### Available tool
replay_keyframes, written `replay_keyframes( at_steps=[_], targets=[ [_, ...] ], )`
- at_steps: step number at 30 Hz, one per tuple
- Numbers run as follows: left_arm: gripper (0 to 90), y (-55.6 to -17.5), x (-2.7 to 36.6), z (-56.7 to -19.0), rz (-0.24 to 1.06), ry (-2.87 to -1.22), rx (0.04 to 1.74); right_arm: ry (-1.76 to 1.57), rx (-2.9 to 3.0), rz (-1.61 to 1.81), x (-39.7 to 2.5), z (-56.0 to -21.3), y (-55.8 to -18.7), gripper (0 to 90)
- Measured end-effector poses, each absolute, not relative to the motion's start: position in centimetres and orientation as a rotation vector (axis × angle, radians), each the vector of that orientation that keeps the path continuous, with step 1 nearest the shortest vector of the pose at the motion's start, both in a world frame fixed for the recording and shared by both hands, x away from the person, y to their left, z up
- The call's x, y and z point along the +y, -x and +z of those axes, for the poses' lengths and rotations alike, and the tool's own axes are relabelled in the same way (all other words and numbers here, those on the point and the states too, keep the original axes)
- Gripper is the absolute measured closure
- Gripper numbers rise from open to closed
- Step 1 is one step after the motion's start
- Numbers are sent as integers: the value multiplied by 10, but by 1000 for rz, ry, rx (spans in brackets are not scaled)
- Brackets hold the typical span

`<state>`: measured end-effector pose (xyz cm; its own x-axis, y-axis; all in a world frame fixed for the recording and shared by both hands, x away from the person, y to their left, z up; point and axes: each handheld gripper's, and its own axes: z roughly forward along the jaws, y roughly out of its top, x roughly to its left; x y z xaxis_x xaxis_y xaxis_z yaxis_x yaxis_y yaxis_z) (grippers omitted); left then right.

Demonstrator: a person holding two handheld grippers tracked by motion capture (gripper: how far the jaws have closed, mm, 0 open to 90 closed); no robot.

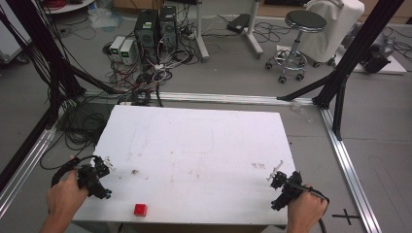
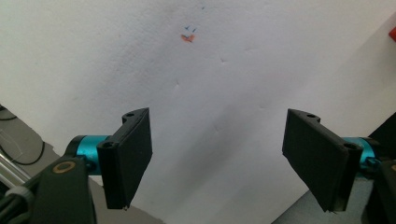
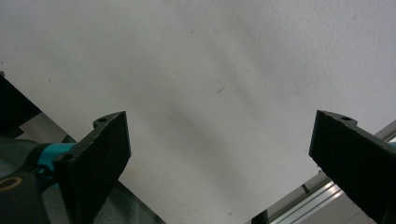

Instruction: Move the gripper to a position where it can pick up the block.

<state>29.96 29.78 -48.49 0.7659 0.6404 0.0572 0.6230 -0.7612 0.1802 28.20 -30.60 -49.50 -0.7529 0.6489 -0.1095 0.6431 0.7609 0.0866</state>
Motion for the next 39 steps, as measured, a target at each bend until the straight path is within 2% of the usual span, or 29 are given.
replay_keyframes(
  at_steps=[11,25,33,39],
  targets=[
    [244,-299,300,-487,151,-2772,1026,-1041,2817,83,-306,-494,-281,47],
    [244,-301,301,-488,141,-2799,927,-1027,2821,98,-306,-493,-281,47],
    [242,-300,301,-486,140,-2809,805,-1031,2817,115,-306,-492,-280,47],
    [242,-298,298,-484,108,-2859,642,-1024,2818,119,-306,-492,-281,47]
  ],
)
